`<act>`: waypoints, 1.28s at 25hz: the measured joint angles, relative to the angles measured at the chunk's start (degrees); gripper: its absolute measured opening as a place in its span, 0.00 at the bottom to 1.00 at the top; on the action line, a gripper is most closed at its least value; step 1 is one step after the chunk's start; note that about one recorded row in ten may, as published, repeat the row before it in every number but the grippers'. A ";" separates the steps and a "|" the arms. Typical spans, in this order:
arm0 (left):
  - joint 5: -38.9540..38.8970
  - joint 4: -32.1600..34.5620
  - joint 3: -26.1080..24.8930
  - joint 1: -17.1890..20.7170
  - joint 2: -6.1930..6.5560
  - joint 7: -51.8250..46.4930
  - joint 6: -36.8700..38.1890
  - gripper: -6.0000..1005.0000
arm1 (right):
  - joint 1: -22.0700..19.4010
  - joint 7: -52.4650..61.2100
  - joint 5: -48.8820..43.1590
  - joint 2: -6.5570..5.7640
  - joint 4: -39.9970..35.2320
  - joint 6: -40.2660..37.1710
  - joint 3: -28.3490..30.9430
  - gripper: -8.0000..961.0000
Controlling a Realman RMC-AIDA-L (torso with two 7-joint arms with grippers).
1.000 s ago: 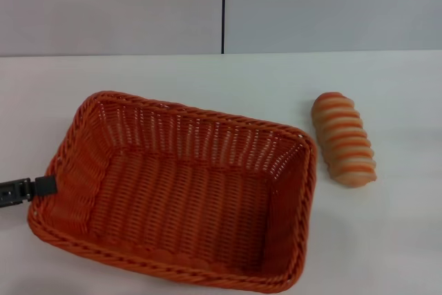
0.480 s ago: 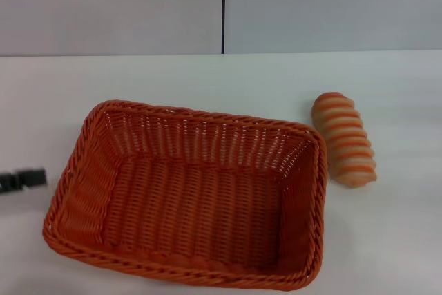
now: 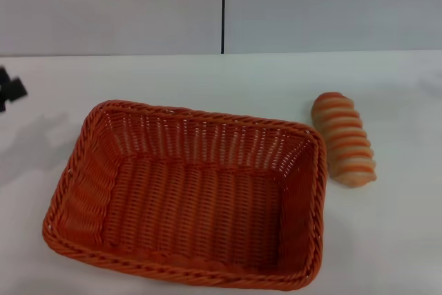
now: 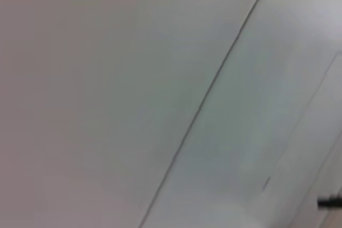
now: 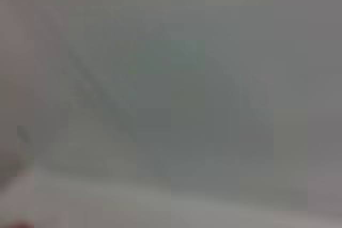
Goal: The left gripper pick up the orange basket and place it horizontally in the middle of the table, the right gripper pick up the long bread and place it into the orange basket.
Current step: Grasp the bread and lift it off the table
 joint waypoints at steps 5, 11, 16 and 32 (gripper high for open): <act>-7.24 -5.61 -0.02 -0.53 -1.28 8.93 -0.18 0.79 | 6.51 3.55 -10.57 -1.10 -0.60 -1.37 -6.49 0.55; -8.96 -6.83 0.68 -1.37 -3.56 11.87 -0.11 0.79 | 12.70 8.13 -17.52 -0.55 -0.03 1.07 -18.99 0.55; -8.57 -6.87 1.47 -1.82 -4.92 12.41 -0.13 0.79 | 14.38 9.91 -18.00 2.14 -0.28 6.42 -24.70 0.55; -8.52 -8.33 2.74 -3.11 -5.23 12.55 -0.43 0.79 | 15.61 10.28 -18.18 9.71 4.97 15.12 -35.91 0.72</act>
